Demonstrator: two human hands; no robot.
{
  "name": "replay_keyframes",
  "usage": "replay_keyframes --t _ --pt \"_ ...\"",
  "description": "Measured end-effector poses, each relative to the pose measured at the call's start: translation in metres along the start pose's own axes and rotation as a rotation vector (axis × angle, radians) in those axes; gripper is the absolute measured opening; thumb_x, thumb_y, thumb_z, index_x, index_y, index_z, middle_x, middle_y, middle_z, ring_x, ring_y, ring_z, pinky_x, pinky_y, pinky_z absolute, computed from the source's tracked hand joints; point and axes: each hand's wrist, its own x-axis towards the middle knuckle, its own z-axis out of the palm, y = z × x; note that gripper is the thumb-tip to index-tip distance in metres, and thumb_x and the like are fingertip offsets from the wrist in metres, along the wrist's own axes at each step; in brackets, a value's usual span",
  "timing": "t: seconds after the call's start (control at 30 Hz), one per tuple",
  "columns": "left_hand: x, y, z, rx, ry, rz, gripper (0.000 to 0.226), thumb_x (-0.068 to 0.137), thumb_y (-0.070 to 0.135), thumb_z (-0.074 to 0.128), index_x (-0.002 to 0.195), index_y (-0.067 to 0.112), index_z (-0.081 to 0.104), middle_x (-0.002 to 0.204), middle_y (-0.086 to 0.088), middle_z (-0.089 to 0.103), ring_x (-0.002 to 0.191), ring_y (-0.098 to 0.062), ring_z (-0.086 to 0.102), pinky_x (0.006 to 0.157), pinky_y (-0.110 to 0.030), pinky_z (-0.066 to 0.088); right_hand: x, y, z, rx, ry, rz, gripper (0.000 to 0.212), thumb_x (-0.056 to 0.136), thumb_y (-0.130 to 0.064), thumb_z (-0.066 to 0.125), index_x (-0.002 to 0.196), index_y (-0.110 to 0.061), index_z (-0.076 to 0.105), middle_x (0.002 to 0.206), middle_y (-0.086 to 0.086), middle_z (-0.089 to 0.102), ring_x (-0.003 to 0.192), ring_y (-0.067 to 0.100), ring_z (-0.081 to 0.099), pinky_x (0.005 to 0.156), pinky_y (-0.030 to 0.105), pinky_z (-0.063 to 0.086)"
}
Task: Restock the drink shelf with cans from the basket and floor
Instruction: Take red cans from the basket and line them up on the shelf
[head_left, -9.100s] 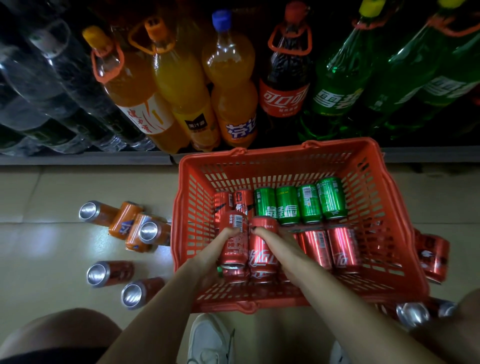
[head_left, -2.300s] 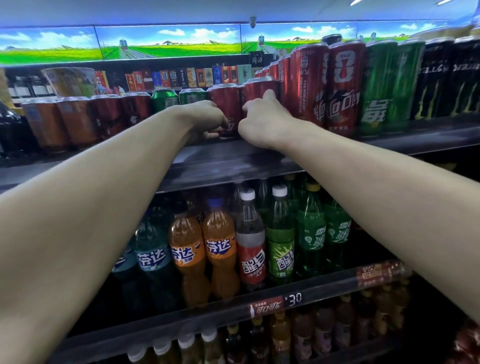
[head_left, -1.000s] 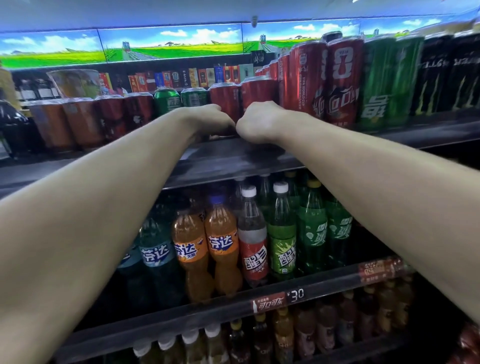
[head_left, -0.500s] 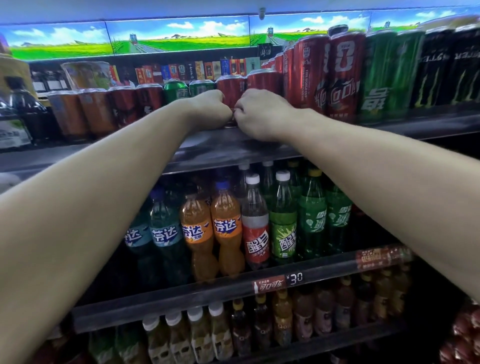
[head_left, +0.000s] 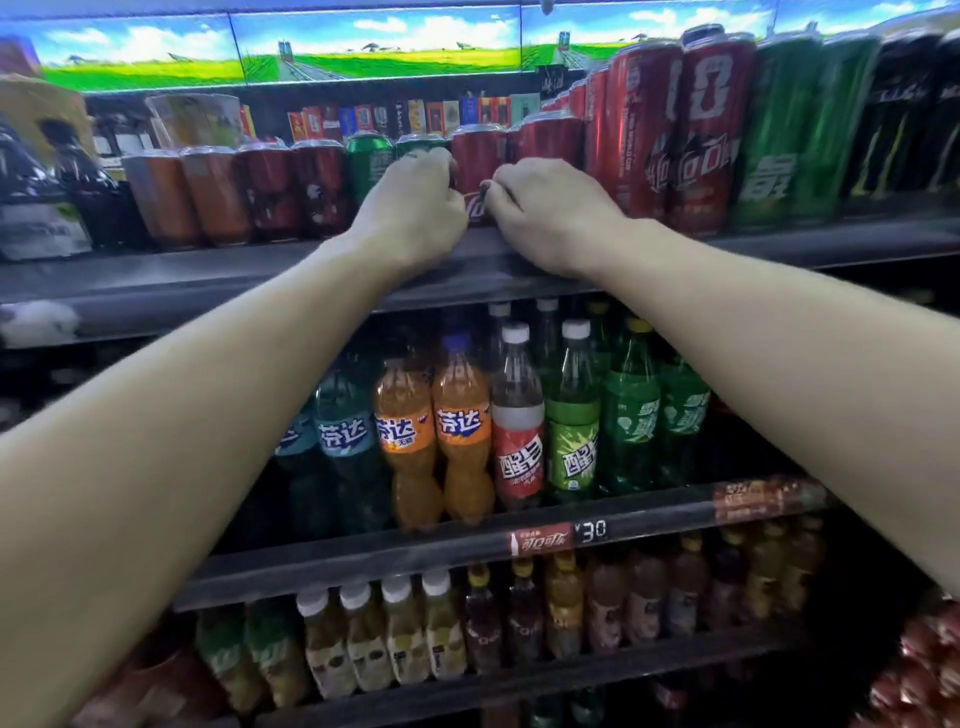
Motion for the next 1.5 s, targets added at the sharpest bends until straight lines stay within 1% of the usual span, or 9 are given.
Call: replay_keyframes --t 0.13,0.23,0.63,0.77,1.0,1.13,1.3,1.4,1.5 --pt "-0.061 -0.006 0.006 0.048 0.385 0.258 0.026 0.091 0.006 0.050 0.113 0.000 0.063 0.116 -0.020 0.061 0.106 -0.035 0.059 0.091 -0.040 0.046 -0.053 -0.009 0.020 0.193 0.410 -0.110 0.032 0.099 -0.020 0.043 0.114 -0.005 0.066 0.110 0.013 0.067 0.103 0.029 0.059 0.090 0.036 0.045" --pt "-0.126 -0.011 0.029 -0.039 0.384 0.346 0.018 0.089 0.005 0.054 0.104 0.000 0.063 0.105 -0.017 0.061 0.096 -0.033 0.058 0.082 -0.043 0.048 -0.111 -0.018 0.046 0.332 0.572 -0.118 0.026 0.090 -0.011 0.050 0.108 -0.003 0.067 0.103 0.012 0.065 0.096 0.026 0.058 0.085 0.033 0.045" --pt "-0.428 -0.073 0.213 -0.144 -0.633 -0.235 0.008 0.105 0.027 0.052 0.107 0.019 0.053 0.099 0.001 0.057 0.097 -0.026 0.060 0.075 -0.041 0.046 -0.369 -0.041 0.263 0.773 -0.421 0.501 0.022 0.100 -0.012 0.056 0.120 -0.016 0.064 0.108 -0.002 0.063 0.093 0.014 0.061 0.083 0.029 0.050" --pt "-0.513 -0.101 0.260 -0.202 -0.791 -0.446 0.031 0.103 0.028 0.058 0.129 0.013 0.063 0.116 -0.008 0.068 0.109 -0.026 0.065 0.094 -0.040 0.052 -0.452 -0.053 0.333 0.763 -0.613 0.630 0.024 0.099 -0.012 0.059 0.122 -0.012 0.064 0.100 -0.002 0.062 0.088 0.014 0.059 0.078 0.023 0.042" --pt "-0.671 -0.155 0.368 -0.283 -1.017 -0.781 0.032 0.104 0.028 0.058 0.132 0.013 0.060 0.115 -0.006 0.071 0.107 -0.026 0.067 0.091 -0.034 0.052 -0.619 -0.063 0.482 0.703 -0.948 0.841 0.028 0.100 -0.019 0.061 0.127 -0.015 0.059 0.088 -0.007 0.061 0.076 0.011 0.058 0.060 0.016 0.041" --pt "-0.778 -0.191 0.447 -0.335 -1.091 -0.991 0.040 0.103 0.027 0.061 0.138 0.010 0.054 0.108 -0.005 0.067 0.094 -0.020 0.063 0.079 -0.029 0.050 -0.725 -0.065 0.576 0.693 -1.086 1.010 0.034 0.096 -0.019 0.064 0.129 -0.014 0.056 0.084 0.001 0.064 0.065 0.016 0.057 0.066 0.034 0.050" --pt "-0.907 -0.233 0.555 -0.476 -1.193 -1.190 0.083 0.086 0.042 0.076 0.150 0.005 0.038 0.128 -0.014 0.066 0.107 -0.027 0.069 0.094 -0.043 0.058 -0.840 -0.061 0.685 0.652 -1.197 1.140 0.031 0.093 -0.029 0.071 0.115 -0.010 0.059 0.090 0.008 0.065 0.075 0.022 0.059 0.060 0.029 0.041" --pt "-0.978 -0.259 0.623 -0.494 -1.199 -1.277 0.115 0.057 0.057 0.080 0.149 0.004 0.035 0.126 -0.018 0.066 0.113 -0.033 0.069 0.096 -0.050 0.060 -0.902 -0.054 0.746 0.614 -1.250 1.219 0.060 0.092 -0.037 0.073 0.141 -0.008 0.054 0.132 0.013 0.062 0.125 0.032 0.060 0.094 0.028 0.049" --pt "-1.024 -0.271 0.673 -0.445 -1.213 -1.364 0.132 0.052 0.061 0.084 0.155 -0.001 0.027 0.147 -0.025 0.053 0.133 -0.042 0.056 0.105 -0.048 0.054 -0.945 -0.048 0.790 0.599 -1.261 1.298 0.080 0.091 -0.039 0.076 0.155 -0.009 0.039 0.157 0.012 0.047 0.142 0.030 0.047 0.112 0.029 0.041"
